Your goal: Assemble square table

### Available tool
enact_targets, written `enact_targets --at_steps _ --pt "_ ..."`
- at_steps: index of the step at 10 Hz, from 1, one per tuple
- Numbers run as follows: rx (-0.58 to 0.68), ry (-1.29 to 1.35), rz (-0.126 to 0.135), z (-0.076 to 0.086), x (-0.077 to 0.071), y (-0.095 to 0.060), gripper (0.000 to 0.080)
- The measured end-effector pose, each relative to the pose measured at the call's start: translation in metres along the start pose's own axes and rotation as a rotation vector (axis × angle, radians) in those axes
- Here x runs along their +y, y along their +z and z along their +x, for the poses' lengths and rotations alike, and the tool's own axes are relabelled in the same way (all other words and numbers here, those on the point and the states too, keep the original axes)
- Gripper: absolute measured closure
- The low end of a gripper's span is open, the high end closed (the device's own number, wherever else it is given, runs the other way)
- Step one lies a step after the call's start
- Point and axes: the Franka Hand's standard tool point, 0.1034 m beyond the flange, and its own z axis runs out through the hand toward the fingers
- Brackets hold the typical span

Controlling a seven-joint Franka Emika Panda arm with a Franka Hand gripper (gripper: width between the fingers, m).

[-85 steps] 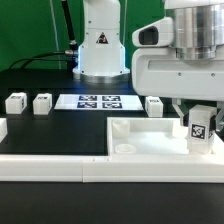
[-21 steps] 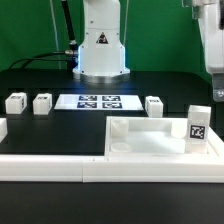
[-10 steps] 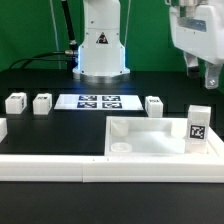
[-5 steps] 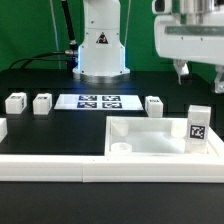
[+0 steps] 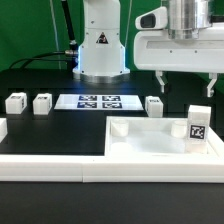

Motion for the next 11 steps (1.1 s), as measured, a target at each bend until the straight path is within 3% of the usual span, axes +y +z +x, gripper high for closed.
enact_targets --at_steps 3,5,7,11 --pt "0.000 -0.253 -0.002 0.000 0.002 0.001 0.0150" --pt "-0.020 -0.484 -0.053 -0.018 0.024 0.017 0.0150" --pt "-0.028 -0.625 -0.085 -0.020 0.029 0.019 0.0150" --pt "-0.073 -0.619 -0.098 -0.022 0.032 0.019 0.0150"
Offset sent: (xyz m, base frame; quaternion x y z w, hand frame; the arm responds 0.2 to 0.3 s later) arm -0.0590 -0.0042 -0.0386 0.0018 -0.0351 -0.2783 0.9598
